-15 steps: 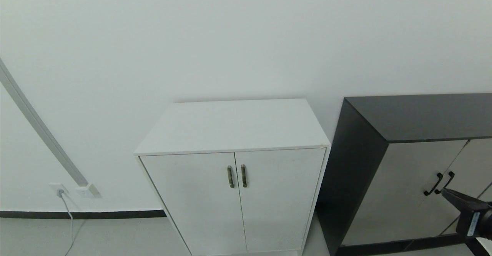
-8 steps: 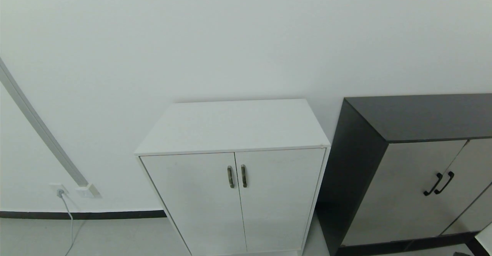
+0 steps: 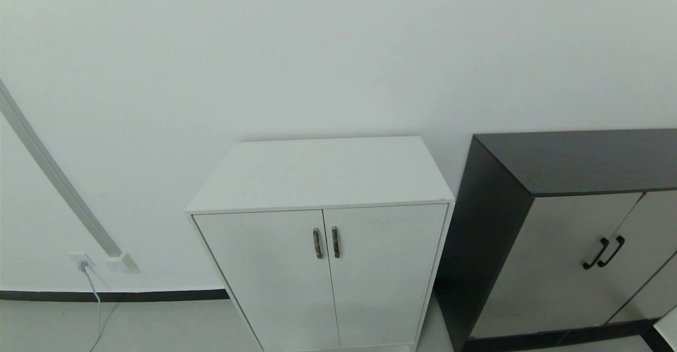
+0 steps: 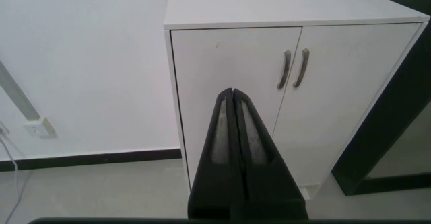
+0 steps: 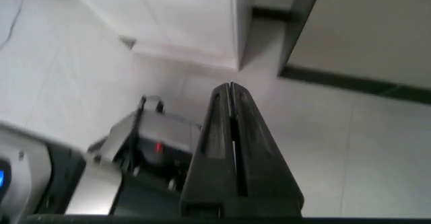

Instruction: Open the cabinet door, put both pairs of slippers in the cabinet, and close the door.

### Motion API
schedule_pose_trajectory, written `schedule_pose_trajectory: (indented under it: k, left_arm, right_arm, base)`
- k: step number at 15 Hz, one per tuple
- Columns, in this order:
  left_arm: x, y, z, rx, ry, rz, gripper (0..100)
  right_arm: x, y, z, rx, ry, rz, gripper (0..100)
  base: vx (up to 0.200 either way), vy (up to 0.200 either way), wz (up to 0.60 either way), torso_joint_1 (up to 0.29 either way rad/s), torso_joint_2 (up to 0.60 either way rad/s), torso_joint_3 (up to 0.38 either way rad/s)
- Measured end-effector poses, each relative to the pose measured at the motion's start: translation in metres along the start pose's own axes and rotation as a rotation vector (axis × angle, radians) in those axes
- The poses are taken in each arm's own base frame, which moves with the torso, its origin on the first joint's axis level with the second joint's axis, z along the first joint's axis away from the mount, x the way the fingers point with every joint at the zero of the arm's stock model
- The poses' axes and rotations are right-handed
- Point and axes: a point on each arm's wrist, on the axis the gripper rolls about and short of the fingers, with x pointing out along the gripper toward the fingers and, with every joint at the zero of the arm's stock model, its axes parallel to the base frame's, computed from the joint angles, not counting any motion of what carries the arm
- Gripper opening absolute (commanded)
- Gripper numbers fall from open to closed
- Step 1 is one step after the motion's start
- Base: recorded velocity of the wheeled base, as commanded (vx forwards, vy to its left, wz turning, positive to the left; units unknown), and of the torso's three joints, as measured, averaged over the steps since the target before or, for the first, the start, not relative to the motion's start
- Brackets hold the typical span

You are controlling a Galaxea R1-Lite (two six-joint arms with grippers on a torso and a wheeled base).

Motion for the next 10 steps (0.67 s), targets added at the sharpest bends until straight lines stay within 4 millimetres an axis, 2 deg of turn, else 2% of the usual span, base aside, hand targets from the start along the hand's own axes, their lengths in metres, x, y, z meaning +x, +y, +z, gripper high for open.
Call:
schedule_pose_trajectory:
  k: [5,10]
  left_arm:
    - [0.0,0.0,0.0,0.0,0.0,0.0,0]
    - [0.0,0.0,0.0,0.0,0.0,0.0,0]
  right_arm:
    - [-0.0056,-0.0002,-0.0049,-0.091,-0.039,-0.039,0]
    - [-0.0099,-0.0021,-0.0074,-0.033,-0.091,-0.142,0]
  base:
    - [0.0,0.0,0.0,0.0,0.0,0.0]
    - [0.0,0.0,0.0,0.0,0.0,0.0]
